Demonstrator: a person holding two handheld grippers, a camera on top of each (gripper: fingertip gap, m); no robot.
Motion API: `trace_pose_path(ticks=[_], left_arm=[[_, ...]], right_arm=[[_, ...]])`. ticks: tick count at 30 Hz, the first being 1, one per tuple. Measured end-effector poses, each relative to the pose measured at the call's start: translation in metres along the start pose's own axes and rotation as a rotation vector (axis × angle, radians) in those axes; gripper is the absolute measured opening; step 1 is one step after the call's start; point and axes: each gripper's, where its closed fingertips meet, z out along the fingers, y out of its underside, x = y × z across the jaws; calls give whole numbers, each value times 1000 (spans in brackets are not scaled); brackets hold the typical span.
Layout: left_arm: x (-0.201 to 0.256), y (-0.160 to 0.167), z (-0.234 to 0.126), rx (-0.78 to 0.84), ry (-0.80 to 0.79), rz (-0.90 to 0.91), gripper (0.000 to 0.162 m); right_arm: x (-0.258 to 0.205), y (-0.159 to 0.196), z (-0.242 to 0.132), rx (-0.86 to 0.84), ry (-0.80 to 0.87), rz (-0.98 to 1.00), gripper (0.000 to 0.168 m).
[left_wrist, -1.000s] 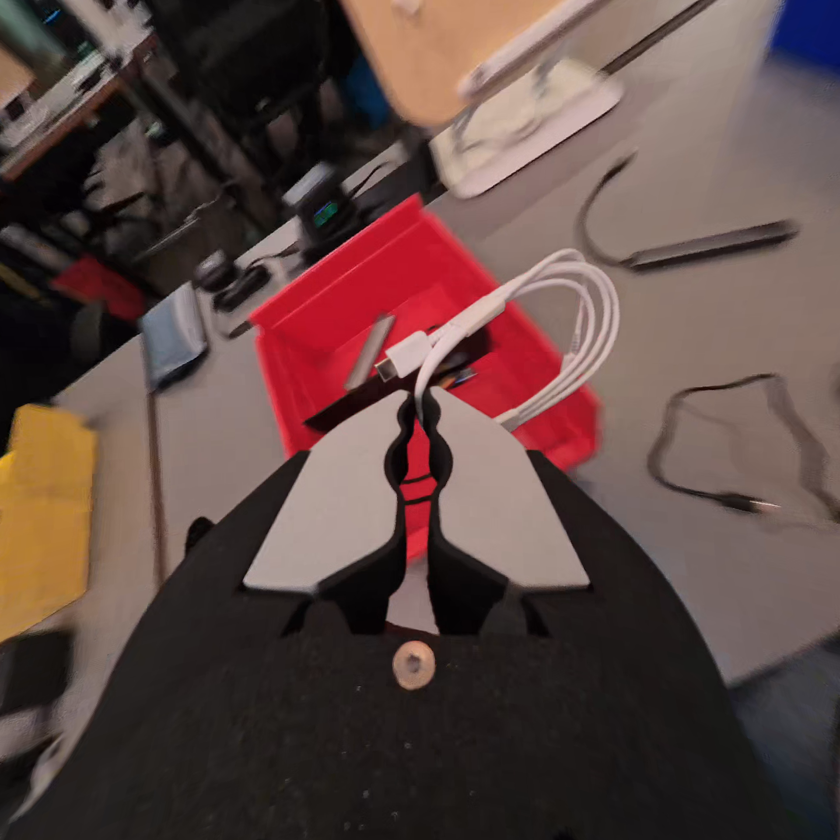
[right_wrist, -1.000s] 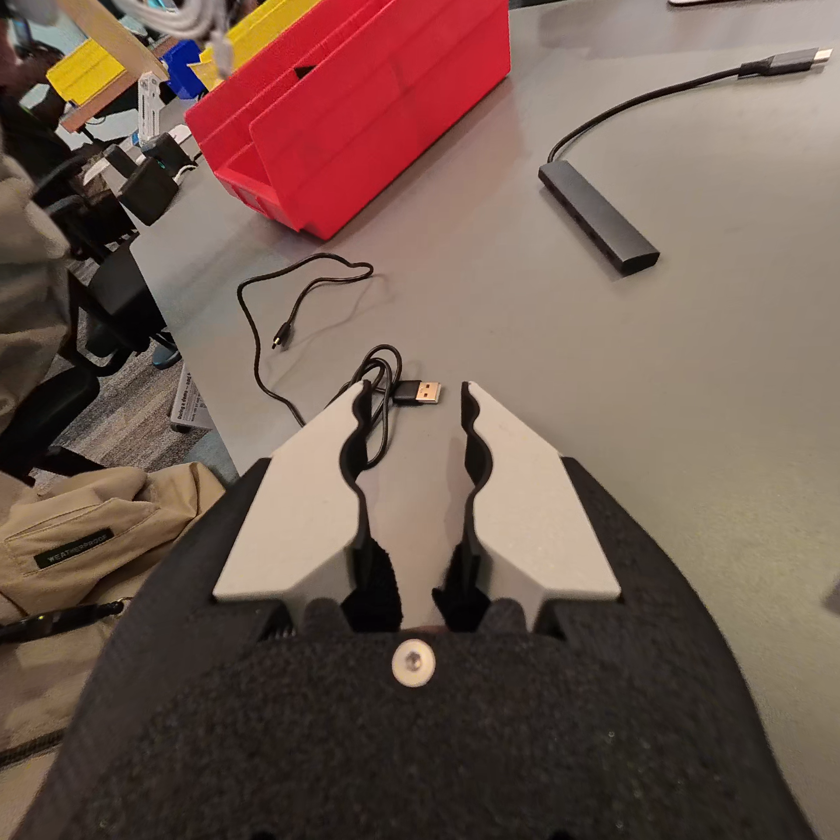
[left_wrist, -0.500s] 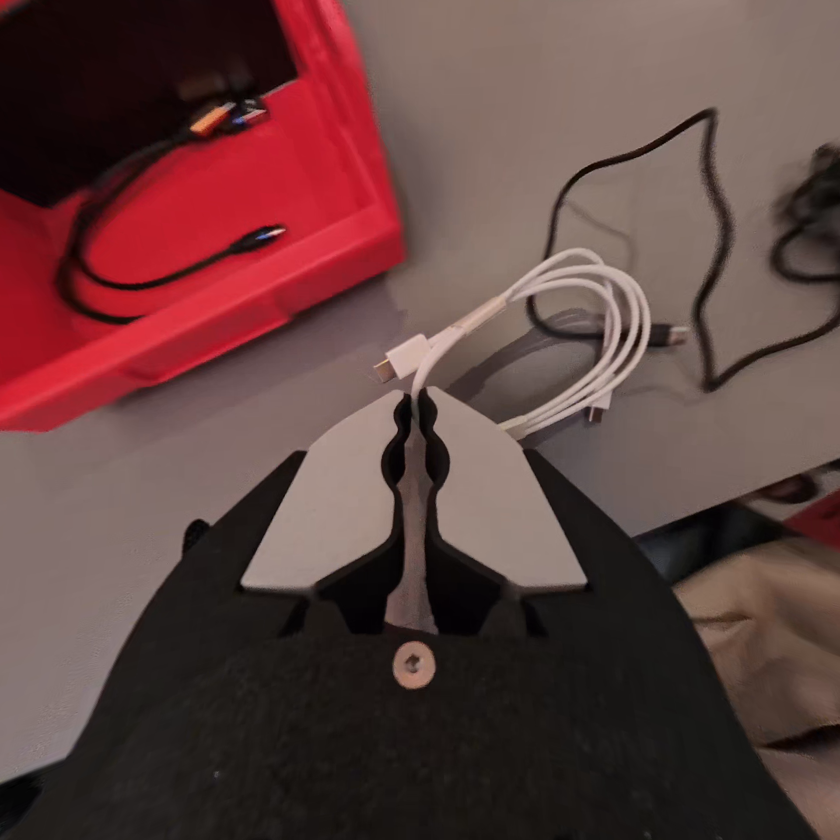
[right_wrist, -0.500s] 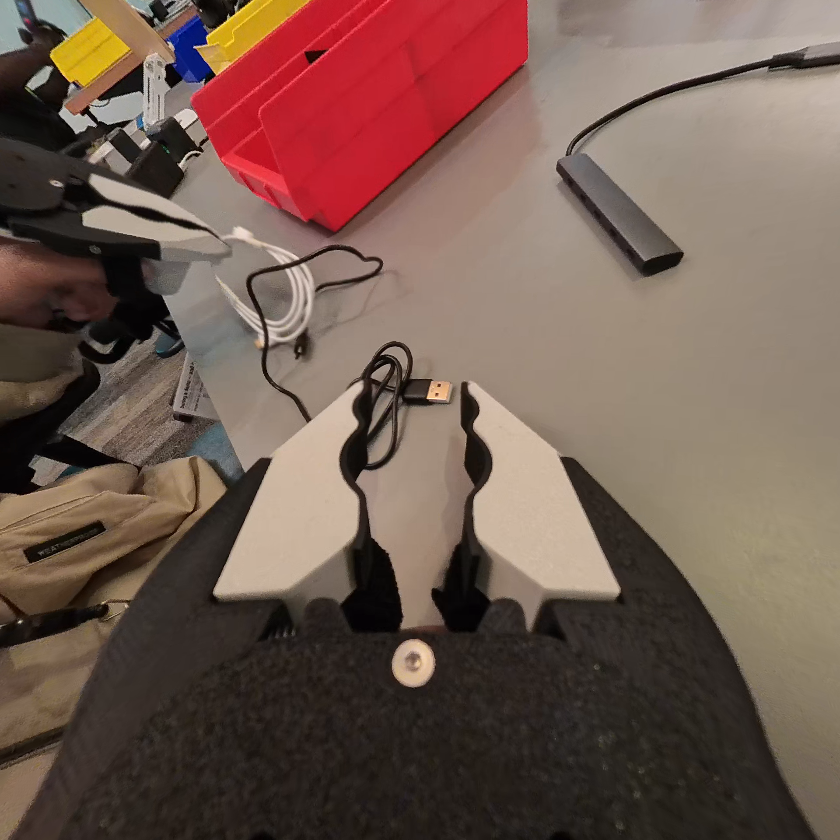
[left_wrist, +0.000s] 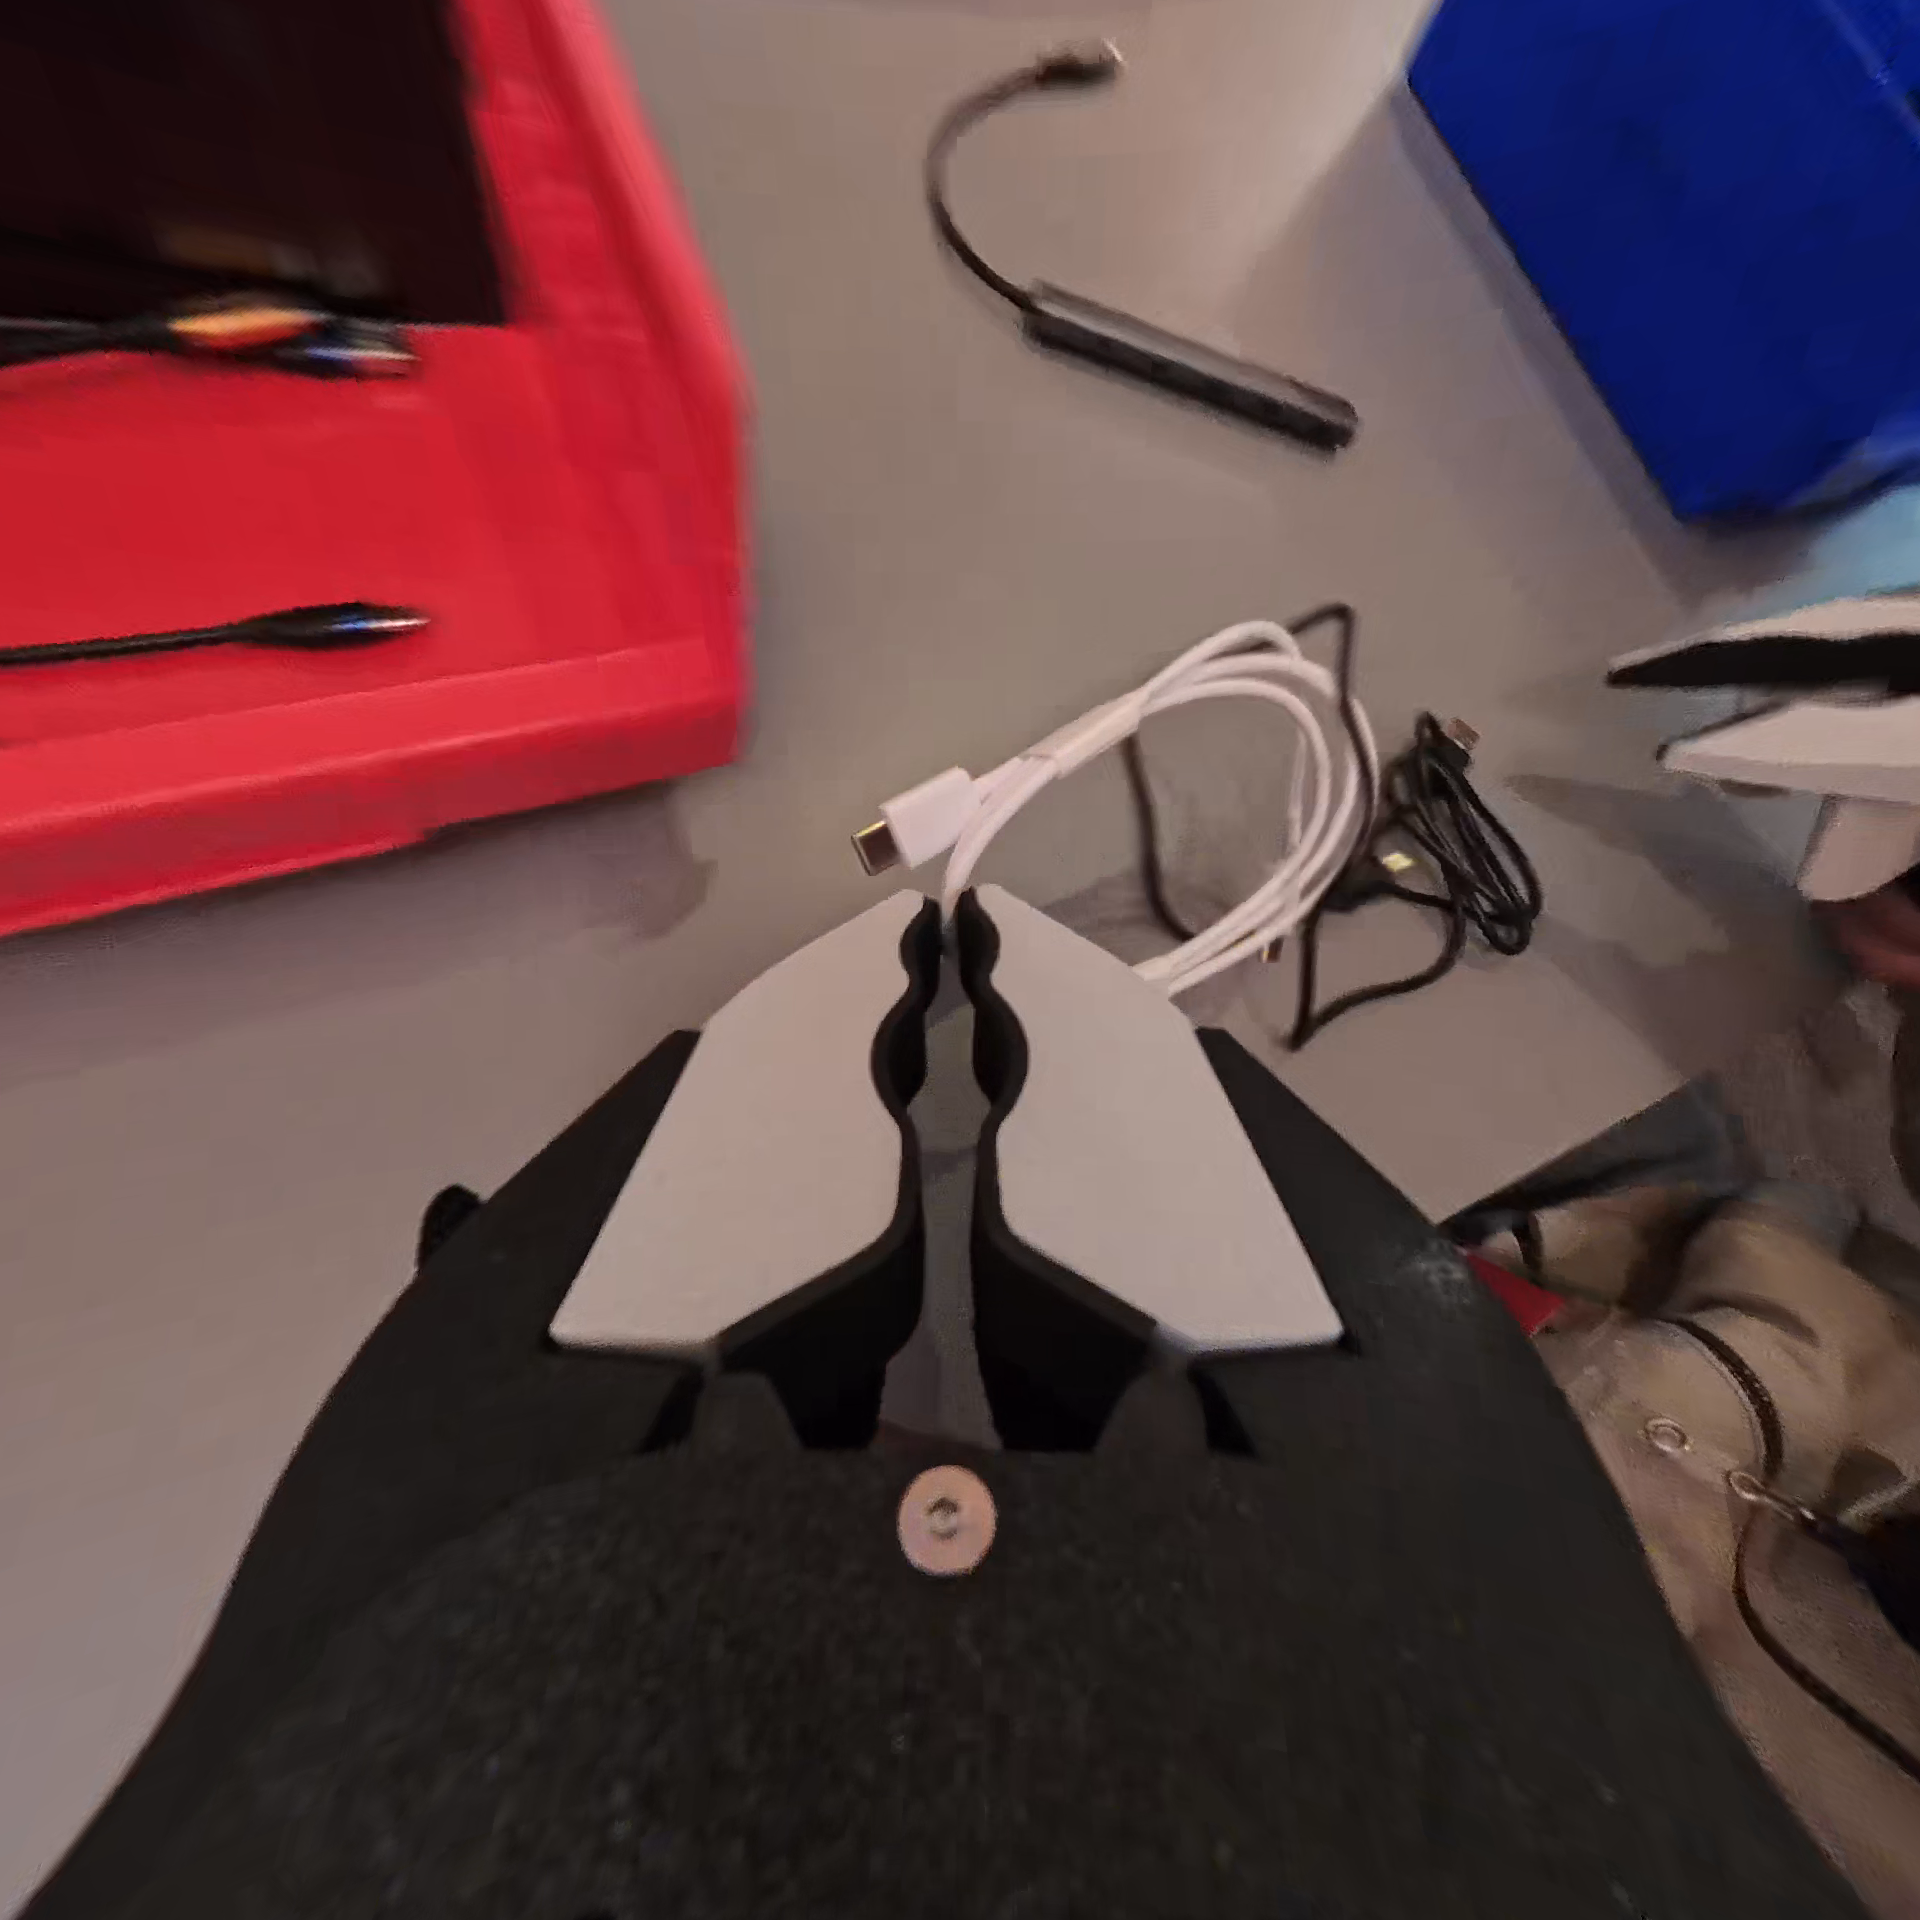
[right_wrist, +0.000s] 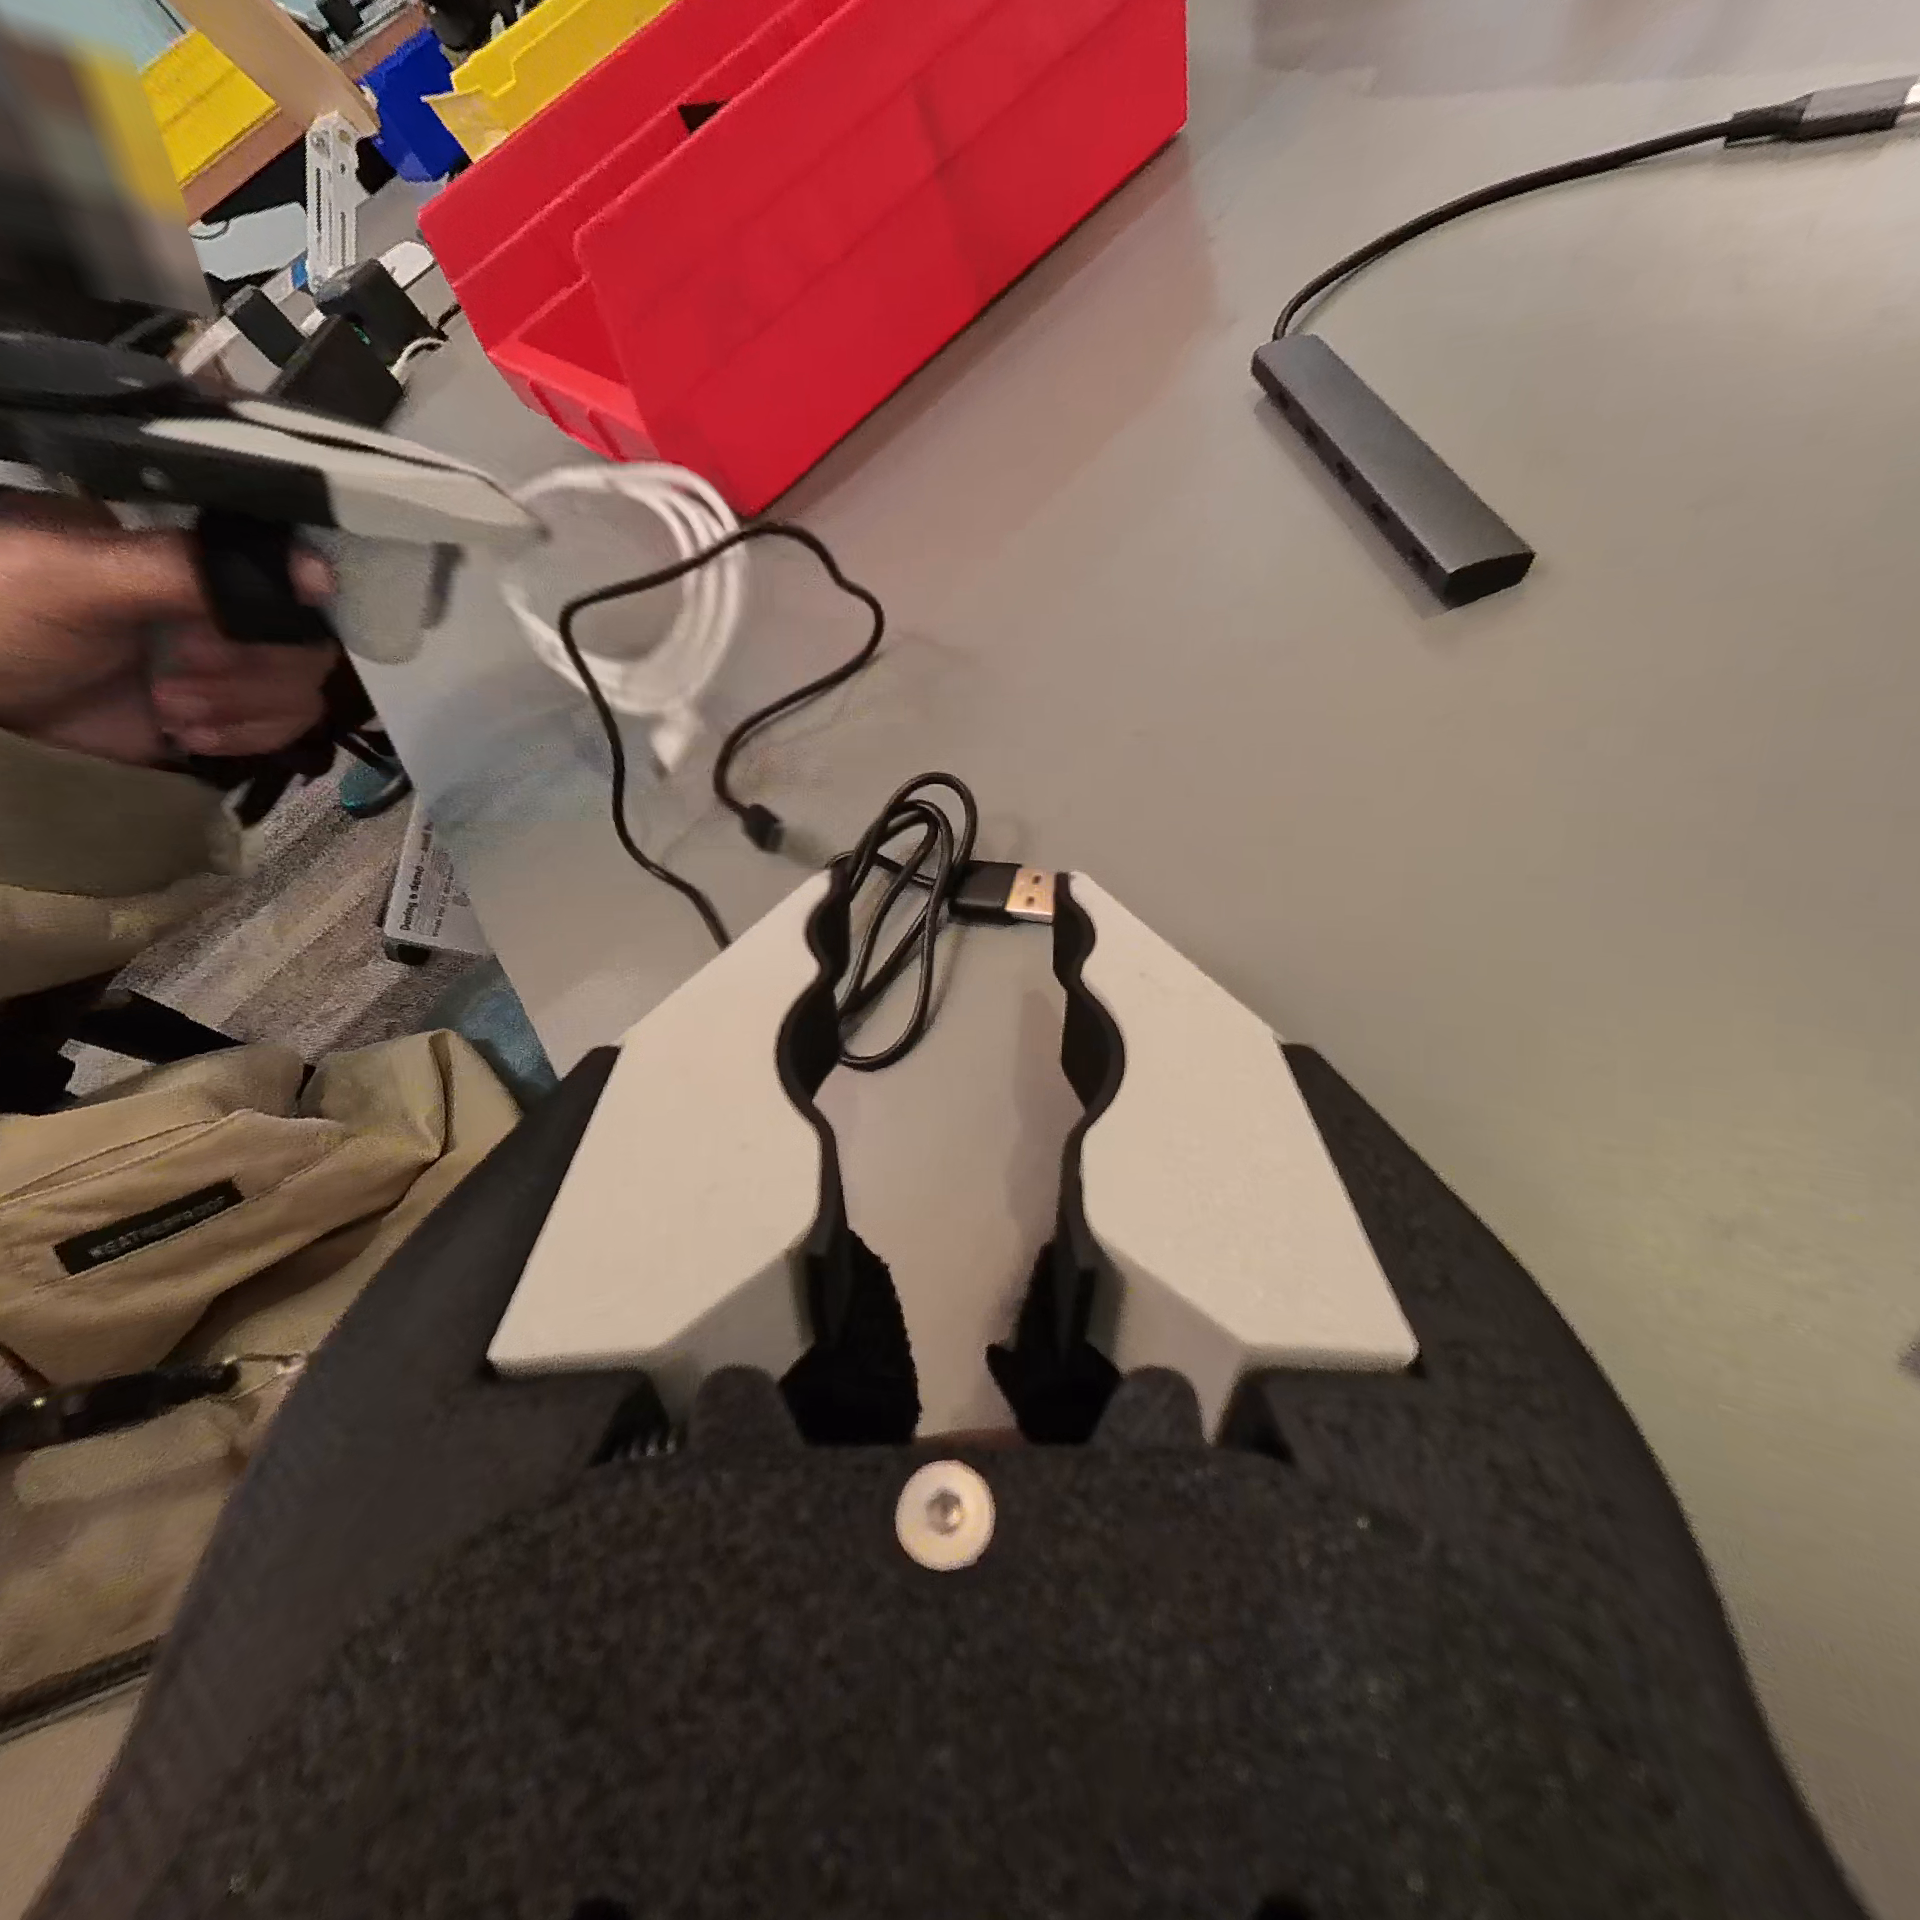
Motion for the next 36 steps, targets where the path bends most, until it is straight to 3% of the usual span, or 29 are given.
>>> trace_pose_path(ticks=[3, 7, 12, 15, 17, 20, 23, 24, 29, 32, 34, 36], left_arm=[[-35, 3, -30, 49, -111, -80, 3], [-74, 32, -30, -18, -273, -180, 3], [-41, 44, -2, -62, -157, -297, 4], [-17, 49, 7, -87, -85, -297, 36], [-27, 38, -2, -26, -148, -239, 46], [-50, -3, -32, 151, -261, -50, 45], [-58, -54, -68, 330, -266, 64, 7], [-62, -65, -73, 329, -246, 80, 14], [-111, -75, -43, -100, -238, 243, 38], [-156, -80, -3, -308, -349, 480, 38], [-176, -82, 30, -386, -359, 662, 35], [-191, -76, 57, -478, -344, 727, 36]], right_arm=[[2, -1, -1, 8, -5, 20, 37], [-1, -3, 3, 5, -20, 22, 37], [-7, 1, 10, -25, -24, -13, 37], [-6, 2, 10, -28, -15, -19, 37], [-4, 2, 8, -27, -13, -10, 37], [-2, 1, 6, -18, -6, 0, 38], [-1, 2, 6, -20, -7, 1, 38], [-1, 2, 6, -21, -9, 0, 38], [-4, 5, 9, -45, -27, 5, 37], [-6, 6, 10, -53, -31, 2, 37], [-6, 6, 10, -53, -27, -2, 37], [-4, 7, 10, -57, -24, 3, 38]])
